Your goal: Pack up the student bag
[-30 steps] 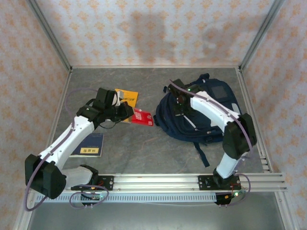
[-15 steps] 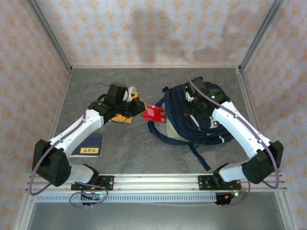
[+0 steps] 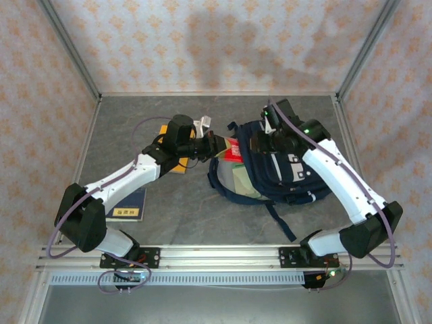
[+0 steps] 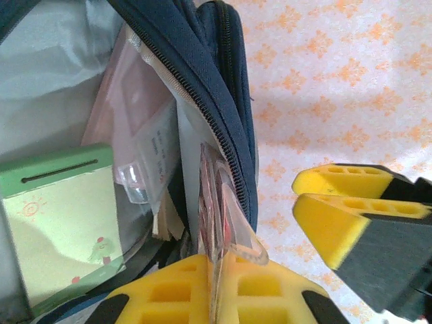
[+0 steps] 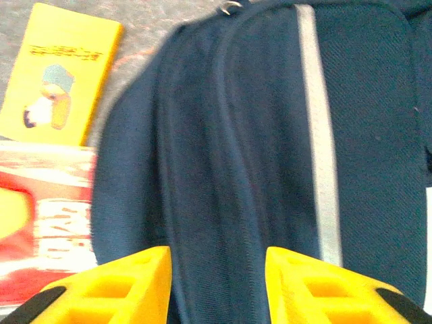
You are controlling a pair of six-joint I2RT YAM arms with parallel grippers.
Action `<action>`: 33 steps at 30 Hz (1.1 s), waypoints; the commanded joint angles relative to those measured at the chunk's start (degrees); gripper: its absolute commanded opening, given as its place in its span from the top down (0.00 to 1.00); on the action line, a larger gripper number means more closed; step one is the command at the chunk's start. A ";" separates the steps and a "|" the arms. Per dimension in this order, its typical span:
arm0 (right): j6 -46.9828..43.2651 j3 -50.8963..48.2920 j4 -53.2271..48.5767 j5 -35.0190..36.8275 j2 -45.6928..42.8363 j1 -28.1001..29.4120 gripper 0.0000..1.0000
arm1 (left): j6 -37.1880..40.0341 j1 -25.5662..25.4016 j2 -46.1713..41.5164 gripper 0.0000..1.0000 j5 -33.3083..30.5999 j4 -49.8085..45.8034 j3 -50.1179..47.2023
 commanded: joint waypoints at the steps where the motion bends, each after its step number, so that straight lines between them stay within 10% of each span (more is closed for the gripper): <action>1: 2.58 3.62 -2.87 -4.83 2.76 0.69 0.58 | -1.95 -0.75 -1.14 1.00 2.34 8.66 0.04; 11: 4.78 8.42 -5.50 -1.73 12.25 3.75 0.59 | -2.42 -1.12 -0.03 1.00 2.60 9.89 0.22; 17: 3.23 10.59 -7.62 5.45 14.15 4.32 1.00 | -1.95 -1.10 0.37 1.00 2.52 9.32 0.43; 33: -2.67 20.99 -14.98 10.84 7.98 1.62 1.00 | 8.72 0.87 2.52 1.00 -3.72 -8.97 2.59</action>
